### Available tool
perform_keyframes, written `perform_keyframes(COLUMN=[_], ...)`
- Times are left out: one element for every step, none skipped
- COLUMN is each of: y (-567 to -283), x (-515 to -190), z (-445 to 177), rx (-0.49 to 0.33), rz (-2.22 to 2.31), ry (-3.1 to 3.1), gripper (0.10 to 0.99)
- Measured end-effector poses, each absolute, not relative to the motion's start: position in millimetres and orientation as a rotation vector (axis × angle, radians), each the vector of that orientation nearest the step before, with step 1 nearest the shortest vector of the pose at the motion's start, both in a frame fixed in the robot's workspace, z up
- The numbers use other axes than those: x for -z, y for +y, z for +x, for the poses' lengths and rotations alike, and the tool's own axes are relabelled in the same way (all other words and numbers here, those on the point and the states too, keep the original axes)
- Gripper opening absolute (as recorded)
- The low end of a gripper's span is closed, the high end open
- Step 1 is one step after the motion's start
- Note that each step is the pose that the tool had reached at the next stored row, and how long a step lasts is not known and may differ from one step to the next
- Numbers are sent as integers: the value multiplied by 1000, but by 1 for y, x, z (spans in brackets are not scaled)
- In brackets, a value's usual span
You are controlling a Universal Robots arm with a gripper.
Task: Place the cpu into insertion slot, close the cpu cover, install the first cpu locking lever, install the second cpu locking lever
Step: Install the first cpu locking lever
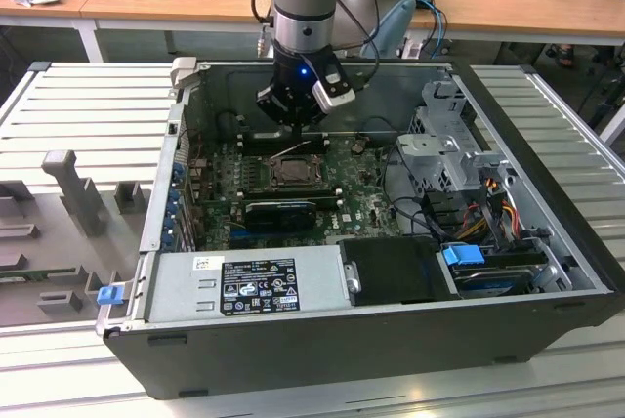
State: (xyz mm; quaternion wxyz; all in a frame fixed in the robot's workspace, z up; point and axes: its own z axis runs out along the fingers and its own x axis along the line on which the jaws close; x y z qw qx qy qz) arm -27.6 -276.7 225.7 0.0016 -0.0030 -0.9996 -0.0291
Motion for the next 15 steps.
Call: perform_keyframes(y=[-277,-277,-277,-277,-277,-277,-278,-278,-278,-278,-278,-278,-278,-278,-278], x=[-226,-226,-225,-225,-225,-224,-223,-222,-221,-219,-217,-215,-214,-212,-212], z=[-28,-27,-26,-25,-23,-22,-21,-20,-20,-20,-20,-19,-18,-17,-17], rx=[91,91,91,91,91,91,91,91,91,91,91,91,90,90,90], rz=[-9,-9,-10,-10,-10,-9,-9,-9,-9,-9,-10,-9,-9,-9,-10], ry=[-3137,-3137,-3137,-3137,-3137,-3137,-3137,-3137,-3137,-3137,-3137,-3137,-3137,-3137,-3137], gripper=[106,106,106,106,106,106,106,106,106,106,106,106,106,106,106])
